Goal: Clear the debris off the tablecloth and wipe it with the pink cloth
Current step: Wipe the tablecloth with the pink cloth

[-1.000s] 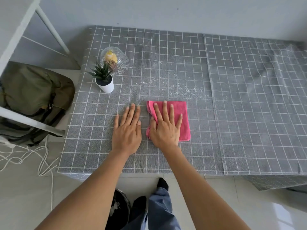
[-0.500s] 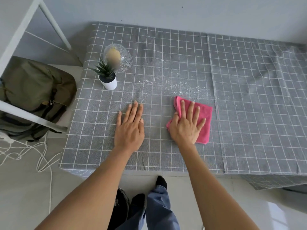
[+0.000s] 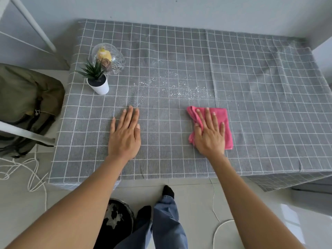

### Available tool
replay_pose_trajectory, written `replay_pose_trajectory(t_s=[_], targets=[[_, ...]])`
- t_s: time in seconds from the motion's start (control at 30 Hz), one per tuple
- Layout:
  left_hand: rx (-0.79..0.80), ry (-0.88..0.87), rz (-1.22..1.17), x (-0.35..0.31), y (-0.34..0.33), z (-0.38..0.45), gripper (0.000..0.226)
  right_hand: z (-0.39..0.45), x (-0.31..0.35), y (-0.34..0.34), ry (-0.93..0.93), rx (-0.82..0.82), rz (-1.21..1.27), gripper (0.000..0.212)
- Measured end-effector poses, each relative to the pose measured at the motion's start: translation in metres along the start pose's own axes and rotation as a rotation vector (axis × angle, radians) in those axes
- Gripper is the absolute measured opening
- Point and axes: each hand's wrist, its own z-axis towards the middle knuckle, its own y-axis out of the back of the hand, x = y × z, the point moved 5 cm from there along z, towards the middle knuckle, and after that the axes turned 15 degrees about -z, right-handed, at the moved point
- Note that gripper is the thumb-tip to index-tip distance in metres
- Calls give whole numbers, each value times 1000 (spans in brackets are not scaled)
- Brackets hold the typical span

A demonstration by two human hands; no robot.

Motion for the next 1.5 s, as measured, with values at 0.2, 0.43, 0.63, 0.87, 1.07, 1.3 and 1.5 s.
replay_pose_trajectory(t_s=[0.2,0.43,0.63,0.87,1.07,1.3,1.5], targets=[[23,18,4,1,-2,1,55,-7,2,1,-280,17,89,56],[31,42,-62,-12,-6,-17,53,-45,84,-4,-104,7,68,59],[33,21,9,-12,-11,-31,58,-57,69,-9,251,-44,-4,55],[33,12,21,-11,-12,-31,57,-41,-26,-10,50,-12,-40,57],[23,17,26,-13,-11,-32,59,-41,-38,-10,-126,39,16,58],[20,16,29,-13,-11,-31,59,-77,77,-10,136,26,-13,60],[19,8,25,-12,-12,-31,56,-85,68,-12,283,-61,3,55]])
